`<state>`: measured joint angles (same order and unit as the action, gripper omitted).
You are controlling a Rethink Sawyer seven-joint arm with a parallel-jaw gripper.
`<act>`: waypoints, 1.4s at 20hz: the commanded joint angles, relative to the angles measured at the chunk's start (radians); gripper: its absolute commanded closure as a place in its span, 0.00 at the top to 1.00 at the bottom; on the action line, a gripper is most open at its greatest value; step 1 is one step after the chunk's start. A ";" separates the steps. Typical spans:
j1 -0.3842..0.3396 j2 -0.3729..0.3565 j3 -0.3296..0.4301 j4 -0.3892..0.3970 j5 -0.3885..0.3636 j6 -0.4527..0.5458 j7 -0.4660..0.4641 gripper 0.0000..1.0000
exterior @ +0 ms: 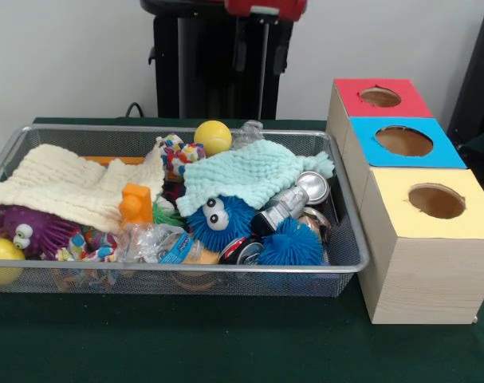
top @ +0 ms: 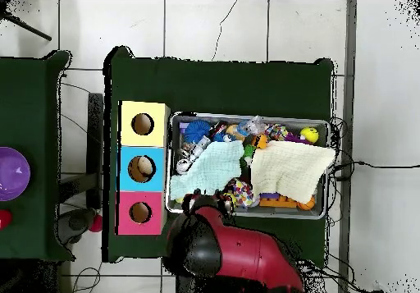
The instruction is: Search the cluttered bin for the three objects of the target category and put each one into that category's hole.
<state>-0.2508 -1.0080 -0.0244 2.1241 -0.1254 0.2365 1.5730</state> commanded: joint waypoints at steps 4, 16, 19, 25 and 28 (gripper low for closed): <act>-0.039 0.266 -0.037 -0.107 -0.158 -0.203 0.095 1.00; -0.127 0.396 0.030 -0.092 -0.135 -0.255 0.138 1.00; -0.200 0.427 0.109 -0.065 -0.121 -0.283 0.166 1.00; -0.312 0.474 0.232 -0.031 -0.122 -0.345 0.202 1.00; -0.366 0.525 0.295 -0.021 -0.127 -0.362 0.209 1.00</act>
<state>-0.5267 -0.6163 0.0855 2.0803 -0.2418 -0.0602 1.5730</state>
